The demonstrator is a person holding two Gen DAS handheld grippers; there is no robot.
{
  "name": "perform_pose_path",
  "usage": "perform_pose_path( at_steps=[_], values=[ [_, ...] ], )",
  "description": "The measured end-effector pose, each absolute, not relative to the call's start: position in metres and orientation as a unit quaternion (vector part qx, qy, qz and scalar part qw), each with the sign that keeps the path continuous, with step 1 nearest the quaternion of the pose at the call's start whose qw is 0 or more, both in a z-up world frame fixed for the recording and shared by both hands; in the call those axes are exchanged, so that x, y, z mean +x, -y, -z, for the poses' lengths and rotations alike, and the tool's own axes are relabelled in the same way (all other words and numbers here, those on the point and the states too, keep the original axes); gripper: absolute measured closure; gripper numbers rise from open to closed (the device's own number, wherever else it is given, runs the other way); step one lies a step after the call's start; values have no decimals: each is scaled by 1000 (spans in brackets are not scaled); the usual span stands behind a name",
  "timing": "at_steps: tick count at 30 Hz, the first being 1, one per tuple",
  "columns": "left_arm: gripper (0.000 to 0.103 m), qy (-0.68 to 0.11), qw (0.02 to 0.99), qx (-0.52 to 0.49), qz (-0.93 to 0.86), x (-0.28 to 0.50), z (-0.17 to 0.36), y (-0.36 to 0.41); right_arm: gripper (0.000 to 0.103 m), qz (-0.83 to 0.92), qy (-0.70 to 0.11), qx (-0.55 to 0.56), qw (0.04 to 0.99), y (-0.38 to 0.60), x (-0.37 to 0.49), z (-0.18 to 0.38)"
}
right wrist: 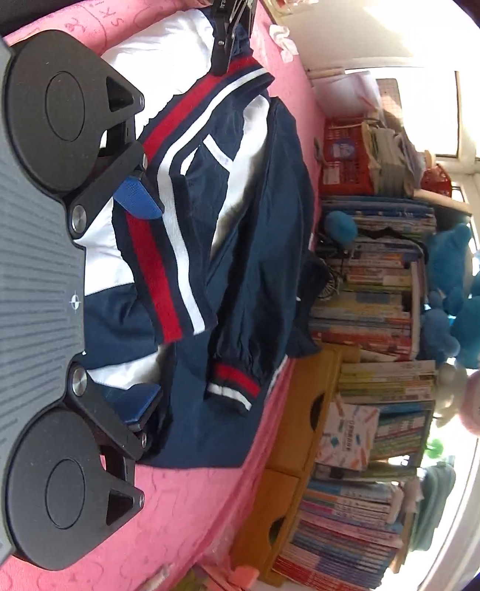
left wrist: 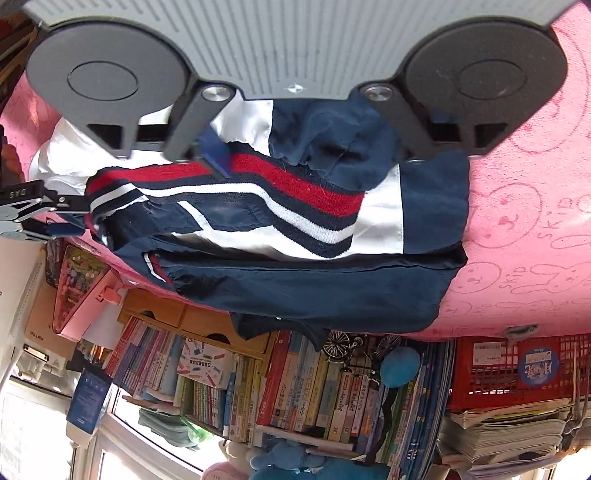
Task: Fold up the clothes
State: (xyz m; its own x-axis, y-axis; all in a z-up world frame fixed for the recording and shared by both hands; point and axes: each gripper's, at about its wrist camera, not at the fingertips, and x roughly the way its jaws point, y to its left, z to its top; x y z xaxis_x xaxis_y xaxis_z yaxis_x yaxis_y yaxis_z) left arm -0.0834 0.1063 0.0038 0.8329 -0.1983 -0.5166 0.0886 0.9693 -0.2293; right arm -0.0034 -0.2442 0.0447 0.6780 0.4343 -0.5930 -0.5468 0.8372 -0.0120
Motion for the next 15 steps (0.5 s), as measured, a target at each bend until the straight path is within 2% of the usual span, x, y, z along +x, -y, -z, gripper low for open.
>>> perform_pose_path(
  at_steps=[1, 2, 3, 9, 15],
  values=[
    [63, -275, 953, -109, 70, -87, -7, -109, 48, -269, -307, -83, 909, 243, -2, -43],
    [74, -268, 953, -120, 68, -90, -10, -113, 67, -266, -306, -78, 911, 242, -4, -43],
    [81, -257, 955, -131, 76, -95, -14, -117, 73, -271, -300, -73, 912, 243, -9, -44],
    [88, -197, 969, -119, 93, -102, -52, -115, 85, -286, -249, -8, 925, 261, -27, -81],
    [87, -98, 989, -32, 102, -41, -135, -105, 86, -252, -134, -18, 958, 259, -8, -161]
  ],
)
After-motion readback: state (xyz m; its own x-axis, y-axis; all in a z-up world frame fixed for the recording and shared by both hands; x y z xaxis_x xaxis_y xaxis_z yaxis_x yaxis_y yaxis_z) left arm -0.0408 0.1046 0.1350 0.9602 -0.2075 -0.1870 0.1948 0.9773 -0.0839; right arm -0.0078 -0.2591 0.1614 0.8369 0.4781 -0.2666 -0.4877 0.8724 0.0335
